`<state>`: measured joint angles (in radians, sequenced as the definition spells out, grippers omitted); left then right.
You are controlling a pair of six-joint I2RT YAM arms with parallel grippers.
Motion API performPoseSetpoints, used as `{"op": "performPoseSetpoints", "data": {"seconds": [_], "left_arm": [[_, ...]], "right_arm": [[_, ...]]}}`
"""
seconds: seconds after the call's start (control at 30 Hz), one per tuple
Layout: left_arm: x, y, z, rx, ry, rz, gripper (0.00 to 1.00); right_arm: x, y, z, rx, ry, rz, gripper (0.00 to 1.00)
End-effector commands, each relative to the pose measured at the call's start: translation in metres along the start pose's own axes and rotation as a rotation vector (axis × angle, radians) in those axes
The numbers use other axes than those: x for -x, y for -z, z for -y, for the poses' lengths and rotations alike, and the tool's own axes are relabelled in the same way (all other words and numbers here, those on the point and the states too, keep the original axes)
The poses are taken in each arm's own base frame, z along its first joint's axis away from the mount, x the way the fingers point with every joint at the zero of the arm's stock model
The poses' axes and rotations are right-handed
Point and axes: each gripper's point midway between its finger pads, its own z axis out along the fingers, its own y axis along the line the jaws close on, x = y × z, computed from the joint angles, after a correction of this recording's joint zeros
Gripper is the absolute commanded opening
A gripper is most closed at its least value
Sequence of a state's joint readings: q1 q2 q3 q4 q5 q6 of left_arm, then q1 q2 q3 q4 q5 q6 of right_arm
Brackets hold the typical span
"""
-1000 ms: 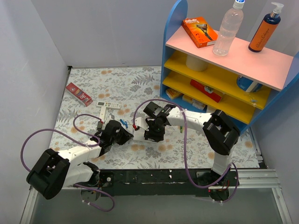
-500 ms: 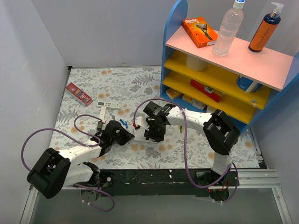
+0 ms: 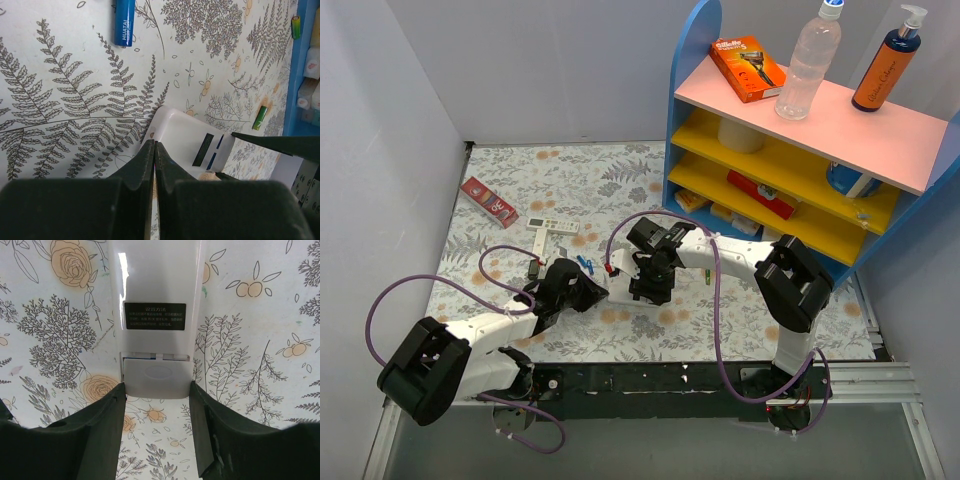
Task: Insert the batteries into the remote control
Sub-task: Load the battery cover into the remote control.
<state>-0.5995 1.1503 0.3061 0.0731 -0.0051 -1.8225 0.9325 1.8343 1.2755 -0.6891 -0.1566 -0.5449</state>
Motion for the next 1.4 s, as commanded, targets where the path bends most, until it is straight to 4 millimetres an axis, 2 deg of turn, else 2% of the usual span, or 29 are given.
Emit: {"op": "performPoseSetpoints", "data": {"seconds": [0.0,0.6,0.8,0.97,1.03,1.17,1.2,1.27,1.3,1.37], "left_arm": [[-0.019,0.002,-0.015,0.036,-0.008,-0.075,0.0],[-0.019,0.002,-0.013,0.031,-0.01,-0.077,0.01],[-0.019,0.003,-0.012,0.025,-0.01,-0.074,0.02],[-0.017,0.005,-0.01,0.018,-0.007,-0.067,0.05],[-0.016,0.006,-0.008,0.012,-0.008,-0.061,0.08],[-0.012,0.01,-0.001,-0.005,-0.011,-0.051,0.27],[-0.011,0.01,0.002,-0.012,-0.012,-0.047,0.31],[-0.008,0.013,0.008,-0.03,-0.018,-0.034,0.38],[-0.005,0.013,0.01,-0.037,-0.02,-0.027,0.47],[-0.005,0.015,0.007,-0.019,-0.032,-0.024,0.52]], "right_arm": [[0.003,0.002,-0.007,0.02,-0.008,0.004,0.56],[0.013,0.01,-0.01,0.025,0.002,0.054,0.66],[0.03,0.03,-0.004,-0.036,-0.014,0.139,0.72],[0.041,0.054,0.005,-0.123,-0.116,0.24,0.77],[0.041,0.063,0.012,-0.164,-0.186,0.276,0.77],[0.031,0.067,0.026,-0.228,-0.451,0.325,0.75],[0.024,0.061,0.024,-0.233,-0.522,0.33,0.75],[0.022,0.061,0.024,-0.24,-0.607,0.372,0.73],[0.021,0.056,0.021,-0.225,-0.668,0.402,0.73],[0.021,0.058,0.021,-0.228,-0.72,0.449,0.7]]}}
